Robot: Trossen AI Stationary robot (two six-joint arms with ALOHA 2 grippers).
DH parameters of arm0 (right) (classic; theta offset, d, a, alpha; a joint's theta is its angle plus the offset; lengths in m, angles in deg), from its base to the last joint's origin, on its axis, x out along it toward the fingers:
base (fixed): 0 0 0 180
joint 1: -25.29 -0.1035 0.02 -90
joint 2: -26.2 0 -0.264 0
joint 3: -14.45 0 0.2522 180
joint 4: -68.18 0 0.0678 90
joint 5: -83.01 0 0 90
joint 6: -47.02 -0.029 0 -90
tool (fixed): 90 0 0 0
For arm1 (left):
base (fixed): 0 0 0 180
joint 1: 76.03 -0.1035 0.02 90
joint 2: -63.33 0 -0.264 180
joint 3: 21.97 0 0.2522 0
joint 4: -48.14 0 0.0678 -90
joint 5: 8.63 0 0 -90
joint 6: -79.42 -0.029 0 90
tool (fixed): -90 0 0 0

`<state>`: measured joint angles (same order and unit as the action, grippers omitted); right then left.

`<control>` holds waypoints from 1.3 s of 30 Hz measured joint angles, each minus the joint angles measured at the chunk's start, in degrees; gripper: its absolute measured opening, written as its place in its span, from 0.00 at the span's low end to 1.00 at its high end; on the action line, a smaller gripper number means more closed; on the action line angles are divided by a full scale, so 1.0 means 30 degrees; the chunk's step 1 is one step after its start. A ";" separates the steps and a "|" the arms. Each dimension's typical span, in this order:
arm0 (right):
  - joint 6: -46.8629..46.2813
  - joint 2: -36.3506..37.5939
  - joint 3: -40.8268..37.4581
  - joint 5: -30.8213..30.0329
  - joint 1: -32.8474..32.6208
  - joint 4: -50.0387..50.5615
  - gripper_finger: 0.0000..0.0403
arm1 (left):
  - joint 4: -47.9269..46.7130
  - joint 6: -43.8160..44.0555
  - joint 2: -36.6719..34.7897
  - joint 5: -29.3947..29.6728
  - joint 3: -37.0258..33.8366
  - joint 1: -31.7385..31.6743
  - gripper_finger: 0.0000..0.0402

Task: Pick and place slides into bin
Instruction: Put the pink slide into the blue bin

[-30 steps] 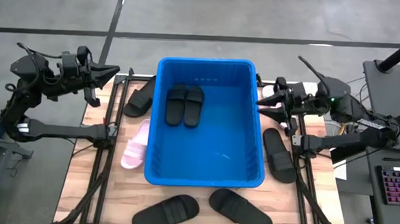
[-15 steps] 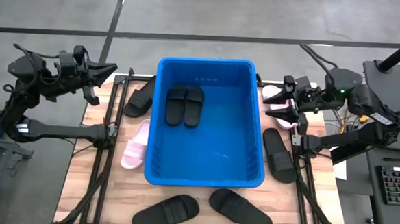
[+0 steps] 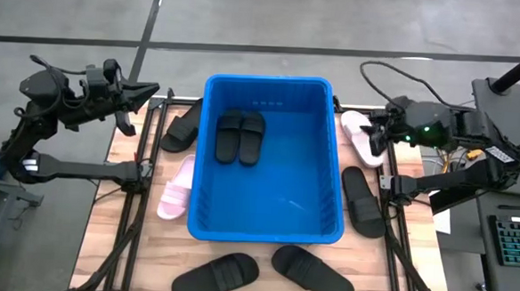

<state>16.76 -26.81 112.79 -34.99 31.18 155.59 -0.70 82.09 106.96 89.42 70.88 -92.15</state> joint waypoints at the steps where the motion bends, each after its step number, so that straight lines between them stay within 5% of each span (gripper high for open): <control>1: -0.1101 -0.0003 -0.0131 -0.1416 0.0000 0.0594 0.48 | -0.0006 0.0055 0.0061 0.0000 0.0000 0.0000 0.00; 6: -0.6013 0.0000 -0.0740 -0.5100 0.0015 0.2917 0.48 | -0.0012 0.0055 0.0133 0.0066 0.0000 0.0000 0.00; 17: -1.3116 0.0214 -0.2310 -0.5160 0.0510 0.4618 0.47 | -0.0015 0.0053 0.0199 0.0138 0.0000 0.0000 0.00; 26: -1.6188 0.1580 -0.6533 -0.5086 0.1795 0.4460 0.46 | -0.0031 -0.0004 0.0236 0.0131 0.0000 0.0007 0.00; 39: -1.4914 0.6448 -1.3794 -0.3741 0.3418 -0.5401 0.46 | -0.0039 0.0008 0.0236 0.0131 0.0000 0.0000 0.00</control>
<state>-27.98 -7.47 71.41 -46.21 41.43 139.39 -0.81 82.11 107.66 89.82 70.88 -92.15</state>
